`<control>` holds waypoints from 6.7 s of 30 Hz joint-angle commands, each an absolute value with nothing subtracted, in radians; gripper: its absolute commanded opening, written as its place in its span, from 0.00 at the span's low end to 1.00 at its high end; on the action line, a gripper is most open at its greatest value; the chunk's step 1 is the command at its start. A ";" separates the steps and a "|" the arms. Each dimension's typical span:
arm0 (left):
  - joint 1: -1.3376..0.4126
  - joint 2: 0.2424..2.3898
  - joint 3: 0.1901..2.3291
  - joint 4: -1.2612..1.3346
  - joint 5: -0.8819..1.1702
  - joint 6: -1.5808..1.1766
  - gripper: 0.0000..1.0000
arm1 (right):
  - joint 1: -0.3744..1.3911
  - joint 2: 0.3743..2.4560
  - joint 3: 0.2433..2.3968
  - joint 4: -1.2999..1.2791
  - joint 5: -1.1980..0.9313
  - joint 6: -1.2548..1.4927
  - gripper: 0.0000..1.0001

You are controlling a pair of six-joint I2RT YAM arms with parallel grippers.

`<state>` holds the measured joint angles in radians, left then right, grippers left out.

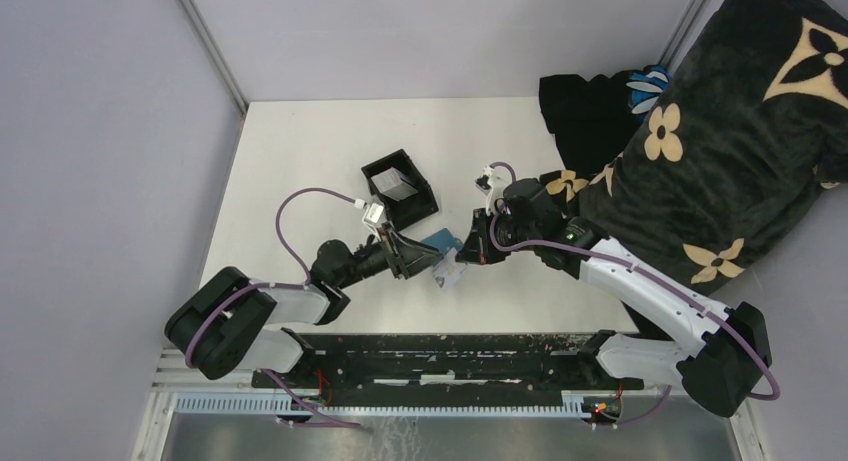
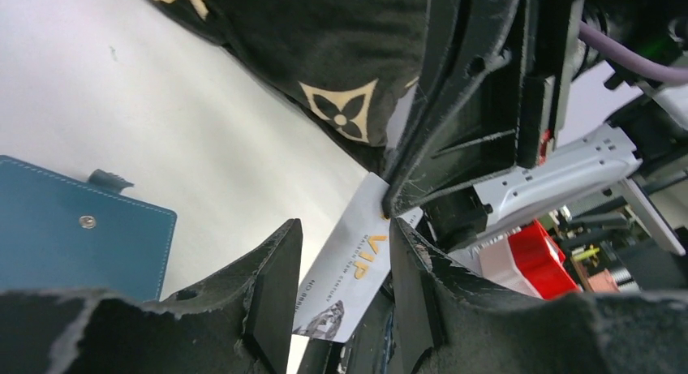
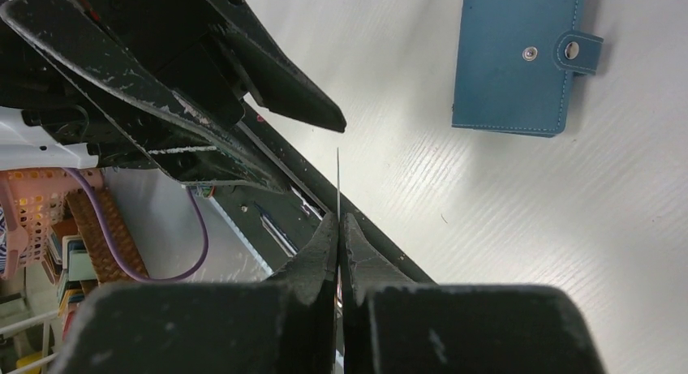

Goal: Put the credit cards into the card holder
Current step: Pick up the credit card from the storage box, then adjust the card holder at the center of the board.

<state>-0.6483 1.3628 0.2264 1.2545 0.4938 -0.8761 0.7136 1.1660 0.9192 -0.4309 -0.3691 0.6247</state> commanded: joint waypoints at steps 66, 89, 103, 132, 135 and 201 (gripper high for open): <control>-0.743 1.703 0.173 1.729 -0.034 -1.319 0.03 | 0.650 1.306 0.696 0.121 -0.245 0.764 0.48; -0.749 1.767 0.225 1.729 -0.020 -1.380 0.03 | 0.651 1.425 0.644 0.370 -0.357 0.891 0.27; -0.738 1.831 0.157 1.729 -0.060 -1.357 0.42 | 0.649 1.379 0.777 0.059 -0.302 0.718 0.01; -0.728 1.646 0.277 1.010 -0.125 -1.139 0.20 | 0.658 1.695 1.226 -0.499 -0.116 0.350 0.01; -0.728 1.665 0.297 0.978 -0.117 -1.137 0.19 | 0.659 1.706 1.237 -0.515 -0.084 0.333 0.01; -0.728 1.775 0.358 0.910 -0.090 -1.128 0.13 | 0.572 1.613 1.058 -0.308 -0.142 0.453 0.01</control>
<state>-0.7296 1.7565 0.3706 0.9356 -0.0944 -1.1877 0.5720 1.6752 1.0595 -0.3511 -0.1333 0.4320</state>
